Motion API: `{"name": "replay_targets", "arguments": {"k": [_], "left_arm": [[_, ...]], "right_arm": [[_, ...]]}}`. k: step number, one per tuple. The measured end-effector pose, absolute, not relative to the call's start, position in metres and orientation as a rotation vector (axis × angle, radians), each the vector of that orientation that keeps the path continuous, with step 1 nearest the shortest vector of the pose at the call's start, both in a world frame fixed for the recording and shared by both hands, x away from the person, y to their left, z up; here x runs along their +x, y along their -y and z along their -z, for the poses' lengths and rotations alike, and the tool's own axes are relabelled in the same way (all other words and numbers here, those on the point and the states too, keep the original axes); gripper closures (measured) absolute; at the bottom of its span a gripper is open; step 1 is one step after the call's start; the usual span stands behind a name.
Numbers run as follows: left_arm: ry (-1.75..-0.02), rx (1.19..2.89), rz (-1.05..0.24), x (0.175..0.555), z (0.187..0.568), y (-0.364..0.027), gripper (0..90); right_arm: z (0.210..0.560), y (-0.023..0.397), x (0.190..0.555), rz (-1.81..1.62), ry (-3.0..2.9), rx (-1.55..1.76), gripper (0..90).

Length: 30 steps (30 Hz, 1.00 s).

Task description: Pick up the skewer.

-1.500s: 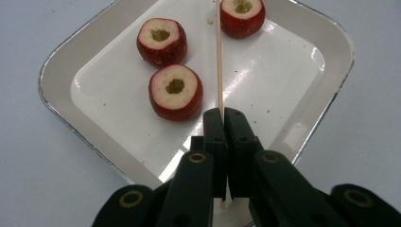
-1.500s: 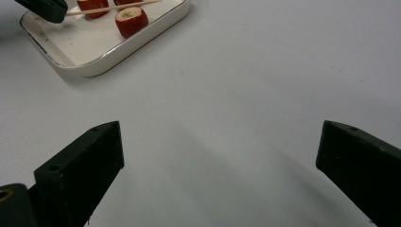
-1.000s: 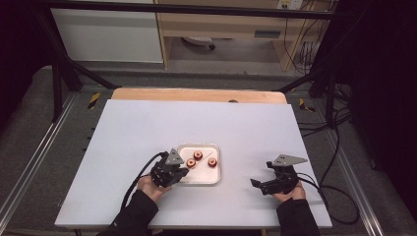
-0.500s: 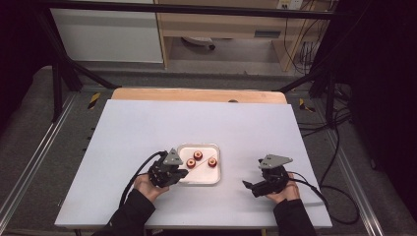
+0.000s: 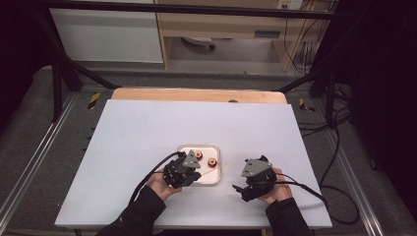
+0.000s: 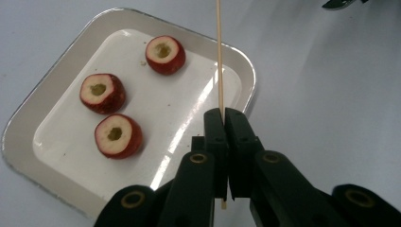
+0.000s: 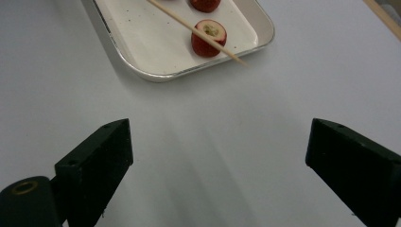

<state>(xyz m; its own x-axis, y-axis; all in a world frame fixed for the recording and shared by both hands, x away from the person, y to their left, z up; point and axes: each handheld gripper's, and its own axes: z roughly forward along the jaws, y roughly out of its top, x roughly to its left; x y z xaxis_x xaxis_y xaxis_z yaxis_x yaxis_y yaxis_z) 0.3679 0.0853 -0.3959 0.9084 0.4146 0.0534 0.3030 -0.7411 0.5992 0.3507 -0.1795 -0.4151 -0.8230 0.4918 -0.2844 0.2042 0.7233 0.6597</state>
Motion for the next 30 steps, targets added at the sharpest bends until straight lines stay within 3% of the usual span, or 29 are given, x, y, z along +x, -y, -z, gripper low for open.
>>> {"name": "replay_targets", "arguments": {"k": [8,14,30], "left_arm": [[-0.414,2.537,-0.242,0.367,0.394,-0.059,88.2],[-0.355,2.567,-0.227,0.367,0.394,-0.044,88.2],[-0.306,2.59,-0.175,0.365,0.395,-0.033,88.2]], "right_arm": [[0.409,0.166,0.343,-0.814,-2.462,0.365,21.0],[0.412,0.16,0.342,-0.741,-2.468,0.231,35.7],[0.423,0.158,0.338,-0.584,-2.47,-0.102,68.6]]}}
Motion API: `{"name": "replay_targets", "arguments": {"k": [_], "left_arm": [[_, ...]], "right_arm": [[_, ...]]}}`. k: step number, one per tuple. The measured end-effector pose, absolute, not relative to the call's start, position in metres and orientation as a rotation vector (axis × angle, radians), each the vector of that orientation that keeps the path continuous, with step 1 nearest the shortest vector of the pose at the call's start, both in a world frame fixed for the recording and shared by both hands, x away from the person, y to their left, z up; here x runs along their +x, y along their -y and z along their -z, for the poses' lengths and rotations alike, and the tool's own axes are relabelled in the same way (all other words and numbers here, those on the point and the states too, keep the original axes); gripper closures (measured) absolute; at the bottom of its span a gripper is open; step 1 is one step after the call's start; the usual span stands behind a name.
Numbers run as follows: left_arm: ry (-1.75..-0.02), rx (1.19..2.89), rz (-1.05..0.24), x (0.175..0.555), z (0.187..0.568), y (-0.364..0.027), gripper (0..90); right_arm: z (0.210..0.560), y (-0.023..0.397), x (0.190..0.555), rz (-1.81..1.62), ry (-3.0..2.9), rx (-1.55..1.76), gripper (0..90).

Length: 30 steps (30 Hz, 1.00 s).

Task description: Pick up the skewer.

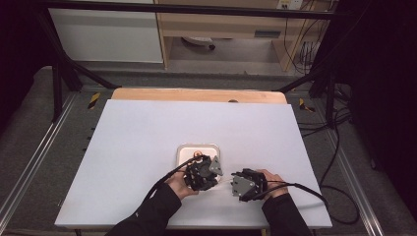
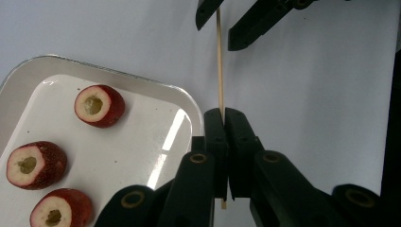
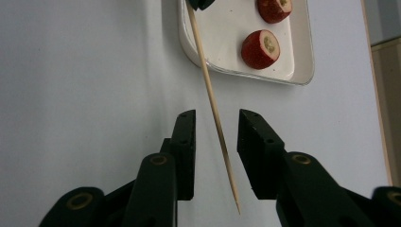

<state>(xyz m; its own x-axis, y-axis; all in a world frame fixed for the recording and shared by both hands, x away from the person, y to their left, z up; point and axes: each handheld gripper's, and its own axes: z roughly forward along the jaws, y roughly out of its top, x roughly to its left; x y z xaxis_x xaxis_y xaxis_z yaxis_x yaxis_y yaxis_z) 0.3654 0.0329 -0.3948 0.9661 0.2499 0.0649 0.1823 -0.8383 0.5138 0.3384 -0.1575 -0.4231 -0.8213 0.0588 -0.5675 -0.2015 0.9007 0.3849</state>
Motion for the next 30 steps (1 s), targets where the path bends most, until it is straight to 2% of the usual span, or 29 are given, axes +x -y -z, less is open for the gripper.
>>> {"name": "replay_targets", "arguments": {"k": [11,18,21,24,30], "left_arm": [[-0.296,2.59,-0.158,0.364,0.396,-0.033,88.2],[-0.307,2.587,-0.164,0.366,0.395,-0.034,86.7],[-0.327,2.615,-0.185,0.368,0.395,-0.033,79.1],[-0.335,2.655,-0.177,0.37,0.396,-0.03,75.2],[-0.383,2.737,-0.162,0.373,0.399,-0.019,79.2]], "right_arm": [[0.425,0.157,0.337,-0.51,-2.457,-0.247,85.8],[0.423,0.156,0.334,-0.457,-2.437,-0.316,88.3],[0.421,0.154,0.334,-0.439,-2.428,-0.33,88.4],[0.42,0.152,0.335,-0.397,-2.419,-0.342,88.4],[0.418,0.146,0.333,-0.311,-2.406,-0.361,88.5]]}}
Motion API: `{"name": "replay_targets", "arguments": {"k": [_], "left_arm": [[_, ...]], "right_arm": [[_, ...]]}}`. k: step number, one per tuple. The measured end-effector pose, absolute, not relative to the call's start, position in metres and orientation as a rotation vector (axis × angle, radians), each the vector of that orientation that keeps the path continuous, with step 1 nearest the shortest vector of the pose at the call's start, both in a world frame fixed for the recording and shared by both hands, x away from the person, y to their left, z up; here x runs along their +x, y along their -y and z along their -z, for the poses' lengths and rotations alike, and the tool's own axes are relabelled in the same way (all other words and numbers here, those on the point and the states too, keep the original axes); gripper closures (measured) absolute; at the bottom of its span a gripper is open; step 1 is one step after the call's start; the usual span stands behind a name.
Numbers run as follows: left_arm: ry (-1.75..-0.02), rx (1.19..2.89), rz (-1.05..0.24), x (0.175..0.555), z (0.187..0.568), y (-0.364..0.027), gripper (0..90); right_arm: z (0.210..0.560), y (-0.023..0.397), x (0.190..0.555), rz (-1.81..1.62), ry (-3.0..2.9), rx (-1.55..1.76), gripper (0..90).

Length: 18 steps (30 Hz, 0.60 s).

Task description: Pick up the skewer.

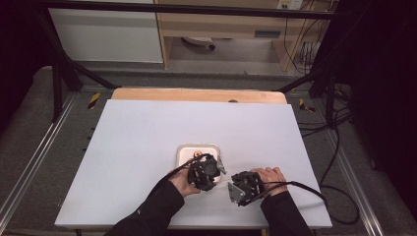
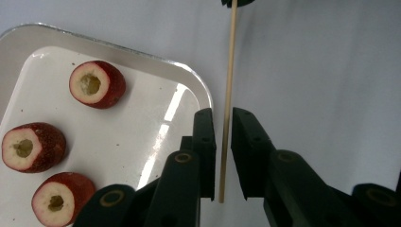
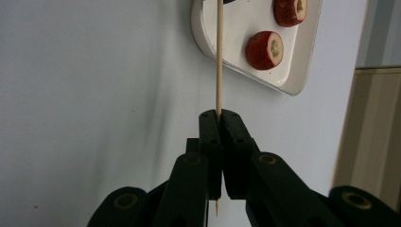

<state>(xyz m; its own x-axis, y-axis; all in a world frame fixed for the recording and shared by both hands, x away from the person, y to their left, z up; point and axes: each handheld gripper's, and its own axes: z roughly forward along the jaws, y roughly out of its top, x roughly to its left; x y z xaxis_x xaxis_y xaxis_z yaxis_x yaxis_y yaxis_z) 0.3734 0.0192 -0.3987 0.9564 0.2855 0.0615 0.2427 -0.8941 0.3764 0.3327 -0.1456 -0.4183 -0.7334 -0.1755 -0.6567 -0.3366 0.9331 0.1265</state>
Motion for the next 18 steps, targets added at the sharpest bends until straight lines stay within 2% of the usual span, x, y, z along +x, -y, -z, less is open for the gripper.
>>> {"name": "replay_targets", "arguments": {"k": [6,15,18], "left_arm": [[-0.382,2.778,-0.141,0.3752,0.4005,-0.0155,86.6],[-0.374,2.77,-0.141,0.3733,0.3989,-0.0179,88.2],[-0.371,2.76,-0.15,0.3718,0.3972,-0.0221,88.3]], "right_arm": [[0.4167,0.1423,0.3325,-0.273,-2.374,-0.399,88.5],[0.4154,0.1406,0.3315,-0.267,-2.361,-0.395,87.7],[0.4137,0.1407,0.3324,-0.306,-2.354,-0.345,79.8]]}}
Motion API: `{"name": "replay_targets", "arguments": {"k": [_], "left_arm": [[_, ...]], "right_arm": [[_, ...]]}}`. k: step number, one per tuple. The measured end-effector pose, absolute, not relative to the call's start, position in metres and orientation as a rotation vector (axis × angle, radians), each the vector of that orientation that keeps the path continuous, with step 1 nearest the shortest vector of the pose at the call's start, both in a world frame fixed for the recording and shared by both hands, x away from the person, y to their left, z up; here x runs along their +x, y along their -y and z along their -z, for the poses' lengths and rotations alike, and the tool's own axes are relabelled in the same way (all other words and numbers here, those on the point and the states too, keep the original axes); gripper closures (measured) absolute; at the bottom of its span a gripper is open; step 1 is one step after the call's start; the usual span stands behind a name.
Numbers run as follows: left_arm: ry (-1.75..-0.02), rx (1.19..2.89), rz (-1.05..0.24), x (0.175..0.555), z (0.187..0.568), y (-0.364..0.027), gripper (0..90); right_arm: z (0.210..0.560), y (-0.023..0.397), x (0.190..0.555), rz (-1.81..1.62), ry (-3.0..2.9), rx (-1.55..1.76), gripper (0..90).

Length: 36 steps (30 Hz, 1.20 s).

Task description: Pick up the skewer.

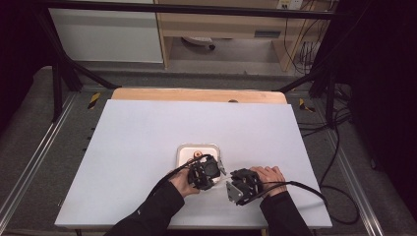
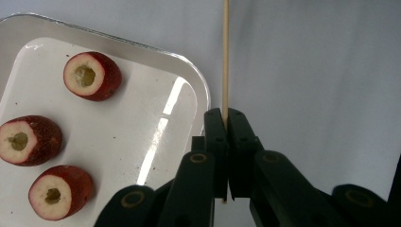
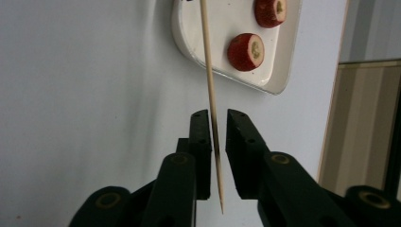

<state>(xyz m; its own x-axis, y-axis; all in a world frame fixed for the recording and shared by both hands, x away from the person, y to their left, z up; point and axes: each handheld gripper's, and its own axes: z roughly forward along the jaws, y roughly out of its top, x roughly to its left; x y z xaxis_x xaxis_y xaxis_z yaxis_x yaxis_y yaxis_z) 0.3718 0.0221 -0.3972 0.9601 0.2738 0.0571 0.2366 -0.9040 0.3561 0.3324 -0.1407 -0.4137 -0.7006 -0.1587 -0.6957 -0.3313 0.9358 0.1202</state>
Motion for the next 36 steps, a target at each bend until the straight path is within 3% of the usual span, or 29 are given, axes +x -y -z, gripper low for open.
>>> {"name": "replay_targets", "arguments": {"k": [7,14,22,36], "left_arm": [[-0.427,2.711,-0.209,0.37,0.397,-0.05,88.2],[-0.525,2.645,-0.249,0.366,0.397,-0.086,88.1],[-0.632,2.551,-0.271,0.357,0.403,-0.119,88.1],[-0.785,2.325,-0.317,0.336,0.417,-0.166,88.1]], "right_arm": [[0.406,0.153,0.342,-0.541,-2.407,-0.041,51.3],[0.403,0.171,0.354,-0.809,-2.456,0.293,31.8],[0.404,0.179,0.365,-0.93,-2.493,0.59,18.5],[0.404,0.178,0.379,-1.064,-2.488,0.888,8.7]]}}
